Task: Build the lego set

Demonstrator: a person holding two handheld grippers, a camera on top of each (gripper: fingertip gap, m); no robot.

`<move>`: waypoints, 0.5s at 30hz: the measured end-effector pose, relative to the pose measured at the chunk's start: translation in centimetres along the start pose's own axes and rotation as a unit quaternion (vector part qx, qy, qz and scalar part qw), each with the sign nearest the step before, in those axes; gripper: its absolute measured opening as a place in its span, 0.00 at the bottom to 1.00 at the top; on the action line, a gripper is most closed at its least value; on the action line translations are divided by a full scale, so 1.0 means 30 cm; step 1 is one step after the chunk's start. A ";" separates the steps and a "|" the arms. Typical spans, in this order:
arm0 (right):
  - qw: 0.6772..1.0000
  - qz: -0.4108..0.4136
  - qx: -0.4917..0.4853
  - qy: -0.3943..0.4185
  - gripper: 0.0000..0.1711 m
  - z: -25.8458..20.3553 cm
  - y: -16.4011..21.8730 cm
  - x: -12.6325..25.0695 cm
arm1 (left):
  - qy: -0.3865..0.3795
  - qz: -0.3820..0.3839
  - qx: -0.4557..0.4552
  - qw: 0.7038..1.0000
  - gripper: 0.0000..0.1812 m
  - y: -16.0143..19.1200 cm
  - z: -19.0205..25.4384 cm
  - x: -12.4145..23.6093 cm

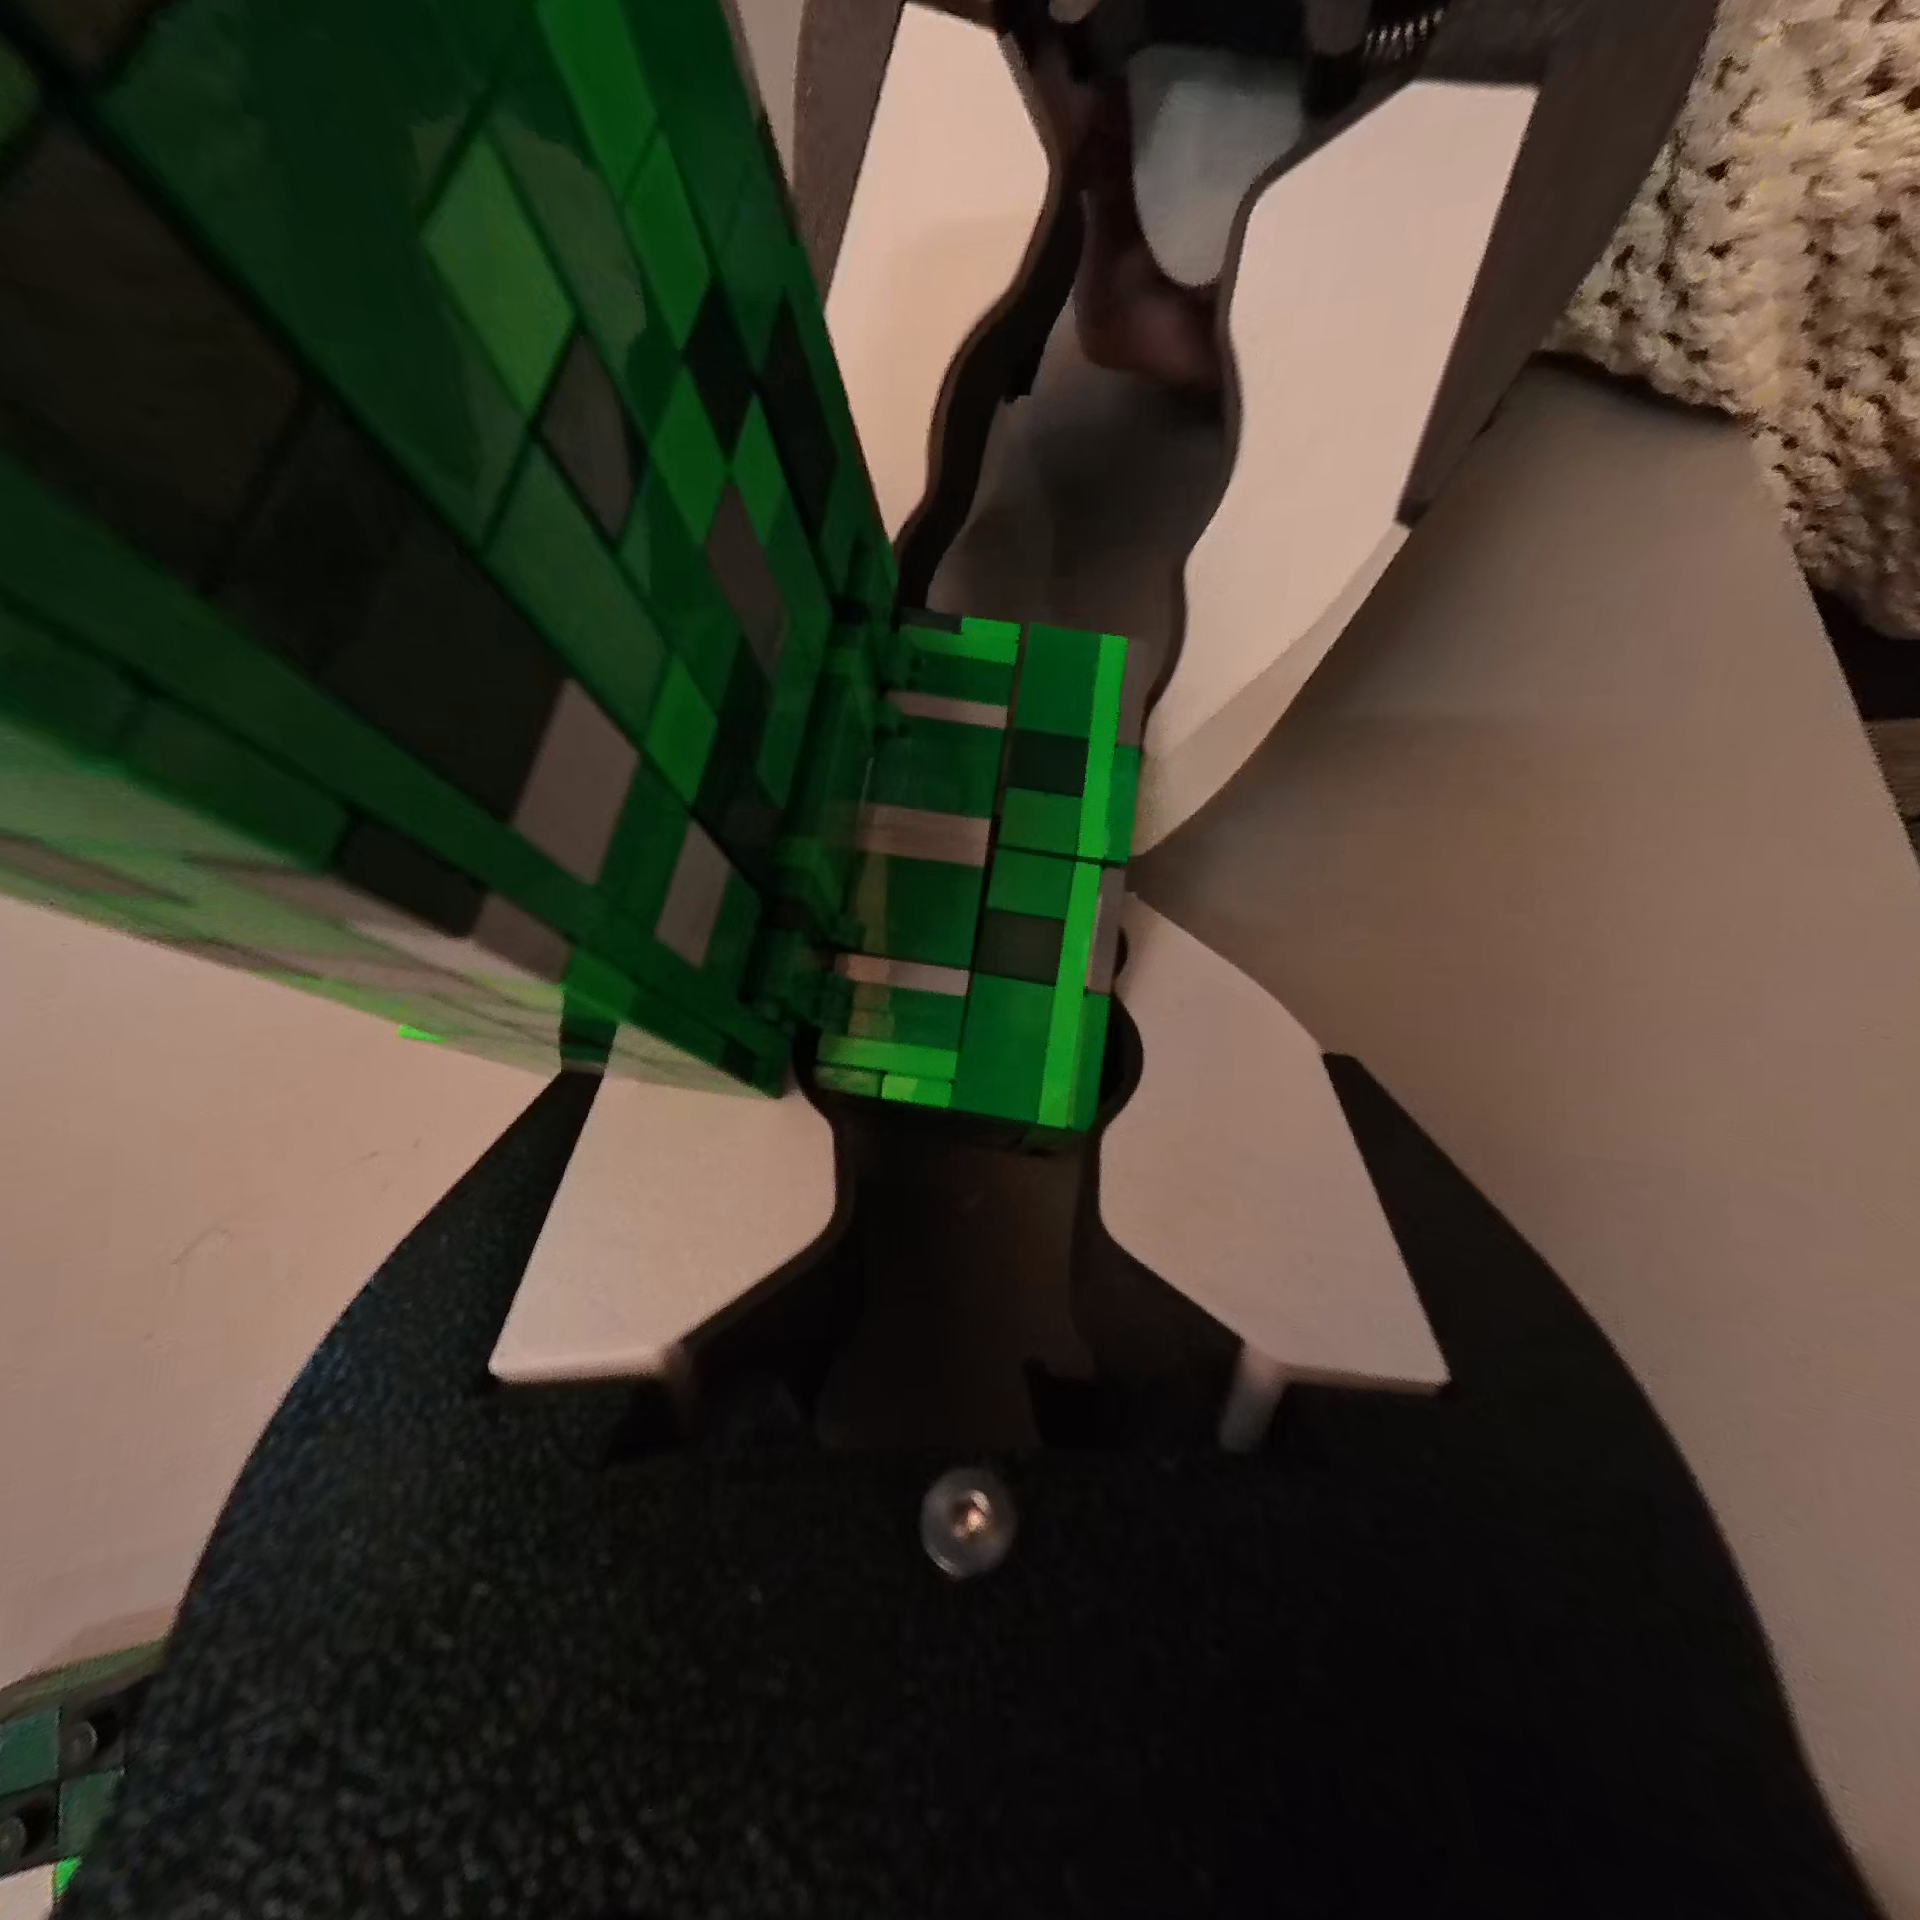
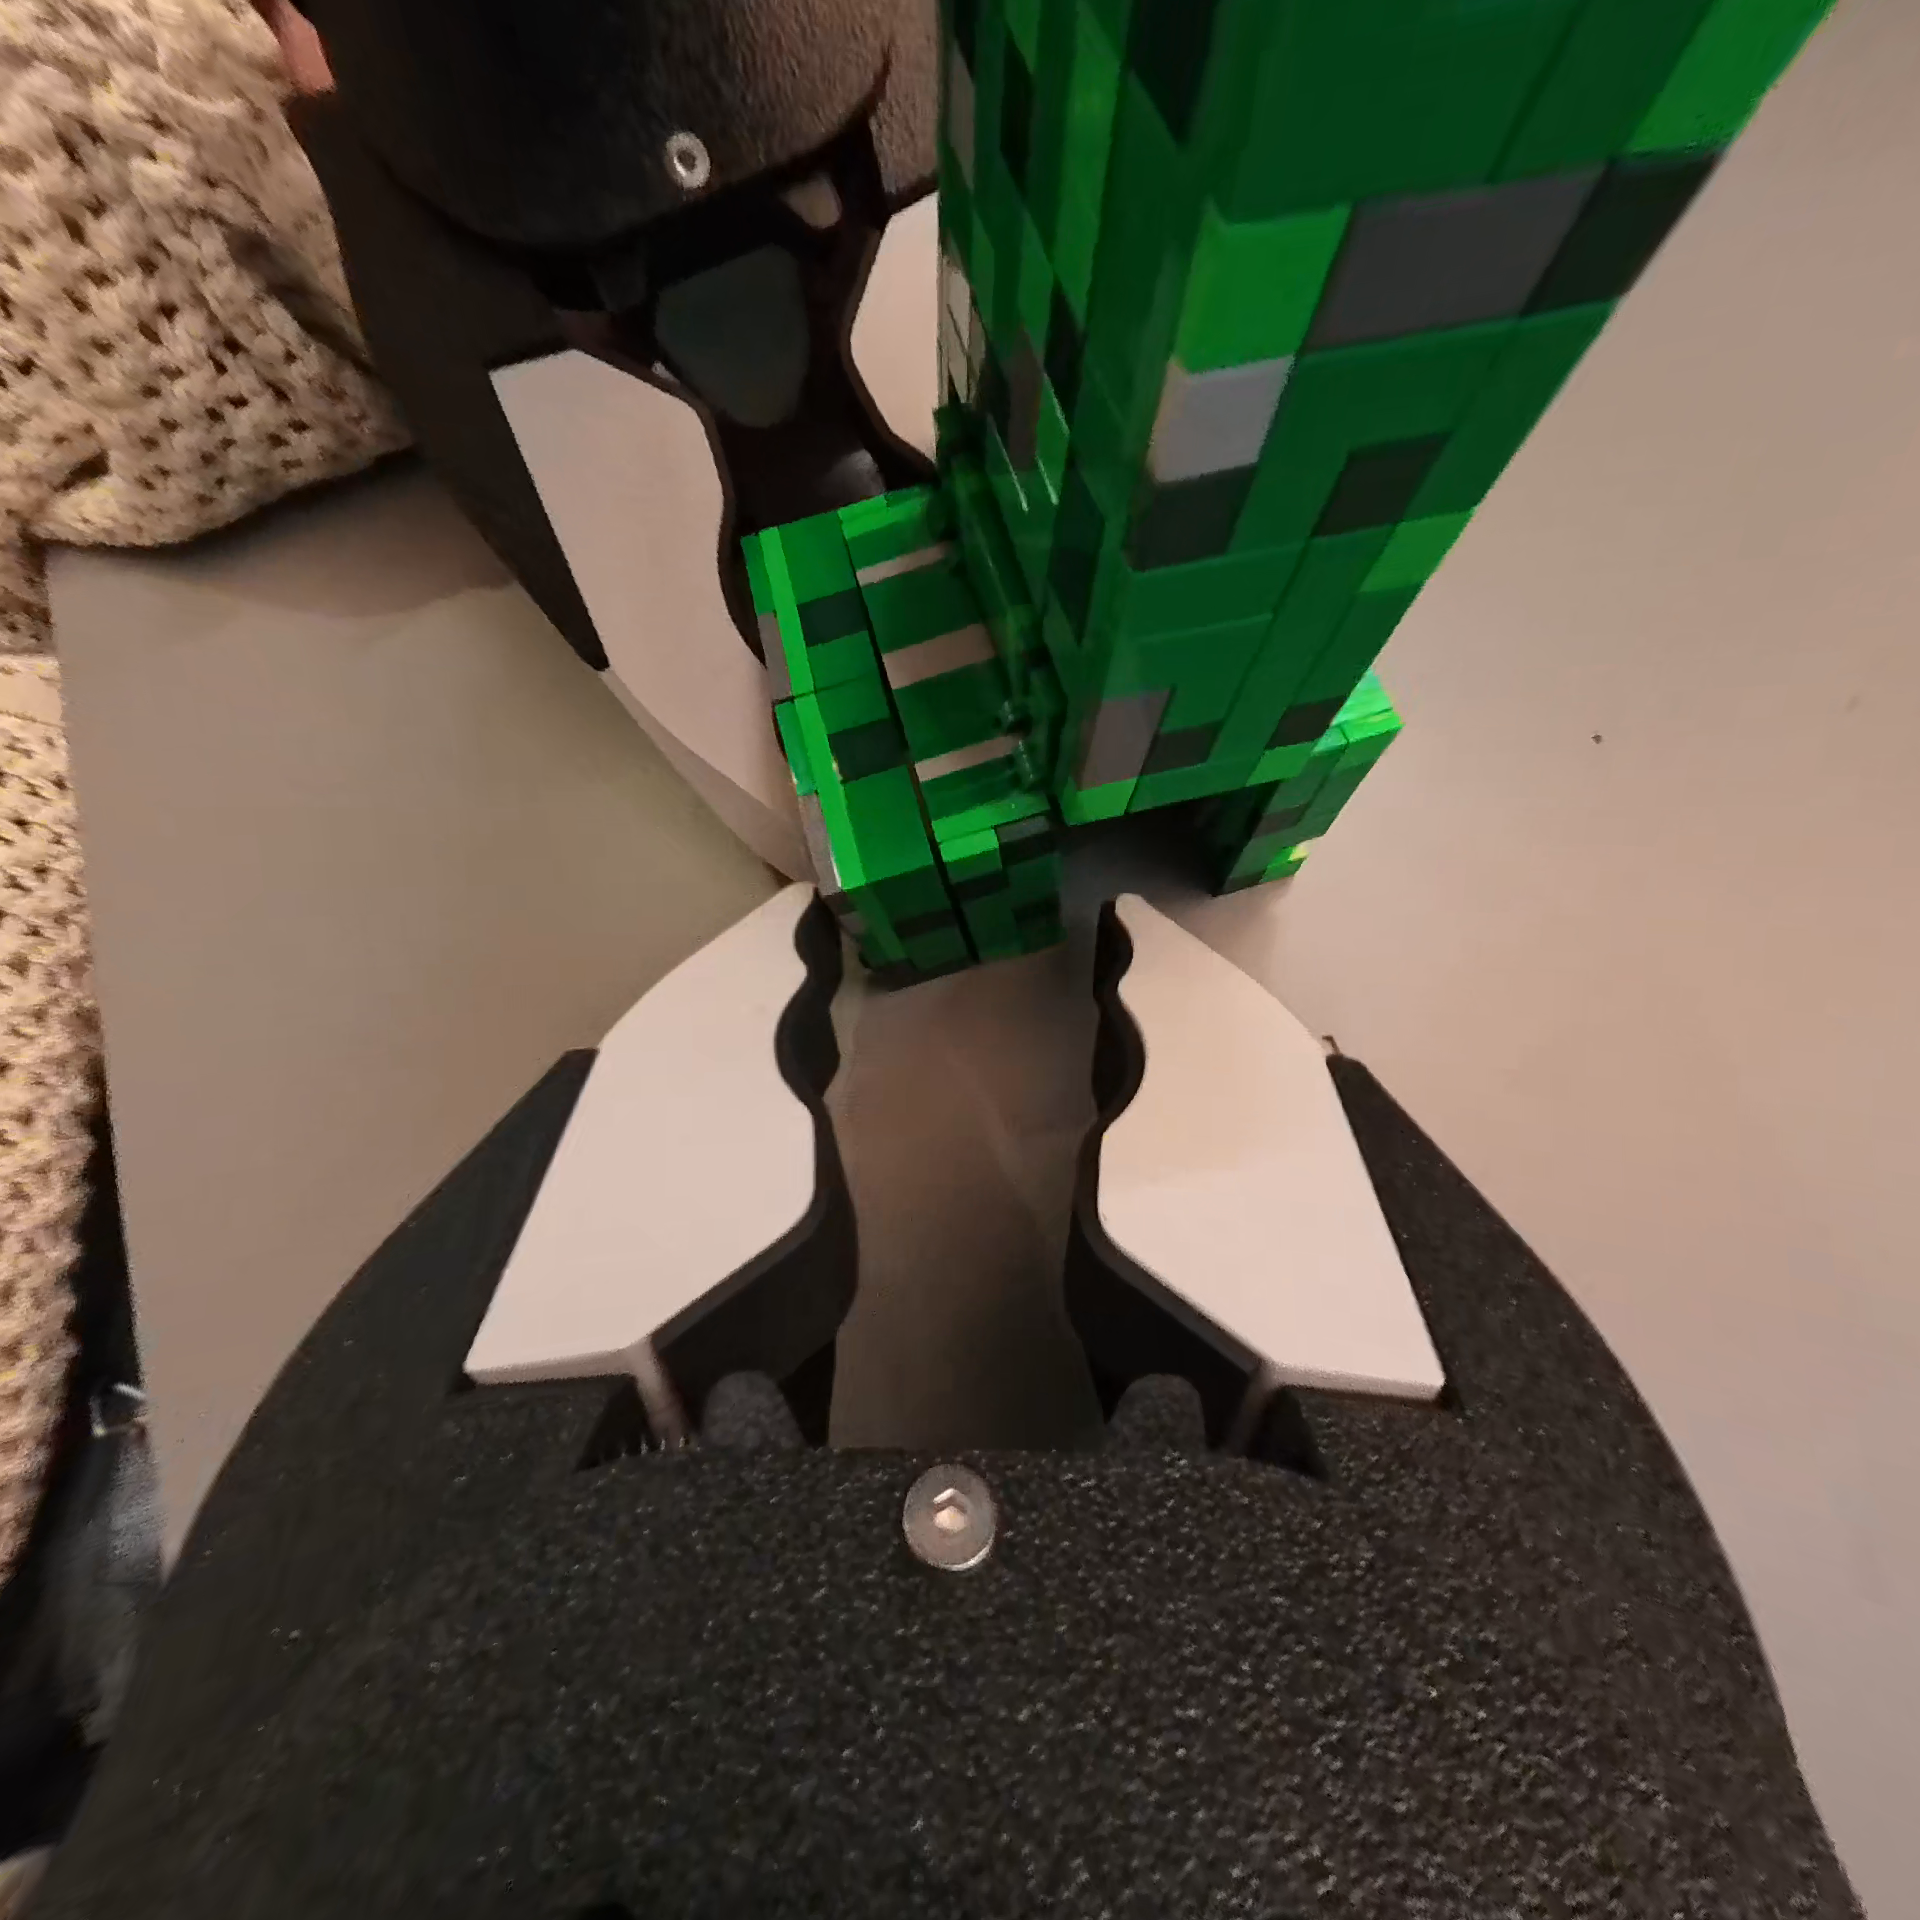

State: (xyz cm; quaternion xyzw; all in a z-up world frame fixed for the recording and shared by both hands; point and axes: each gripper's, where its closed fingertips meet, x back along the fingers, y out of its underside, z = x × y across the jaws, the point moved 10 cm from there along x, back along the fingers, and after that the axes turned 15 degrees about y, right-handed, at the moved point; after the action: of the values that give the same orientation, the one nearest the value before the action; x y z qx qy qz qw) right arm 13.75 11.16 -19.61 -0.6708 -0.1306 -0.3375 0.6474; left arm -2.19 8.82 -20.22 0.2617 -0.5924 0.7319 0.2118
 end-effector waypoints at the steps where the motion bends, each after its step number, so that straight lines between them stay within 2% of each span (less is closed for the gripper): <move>1: 1.000 -0.002 0.010 0.005 0.27 -0.001 -0.002 -0.004 | 0.000 0.000 0.000 1.000 0.25 0.000 0.000 0.000; 6: 0.999 -0.002 0.042 -0.004 0.22 -0.008 -0.007 -0.014 | 0.003 0.000 0.002 1.000 0.25 0.000 -0.001 0.000; 15: 0.999 -0.001 0.052 -0.006 0.22 -0.005 -0.007 -0.014 | 0.005 0.000 0.001 1.000 0.25 0.001 -0.001 0.001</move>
State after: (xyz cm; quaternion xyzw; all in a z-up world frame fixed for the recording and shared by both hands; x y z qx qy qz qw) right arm 13.27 11.14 -19.72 -0.6380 -0.1526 -0.3270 0.6802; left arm -2.22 8.85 -20.24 0.2585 -0.5904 0.7338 0.2147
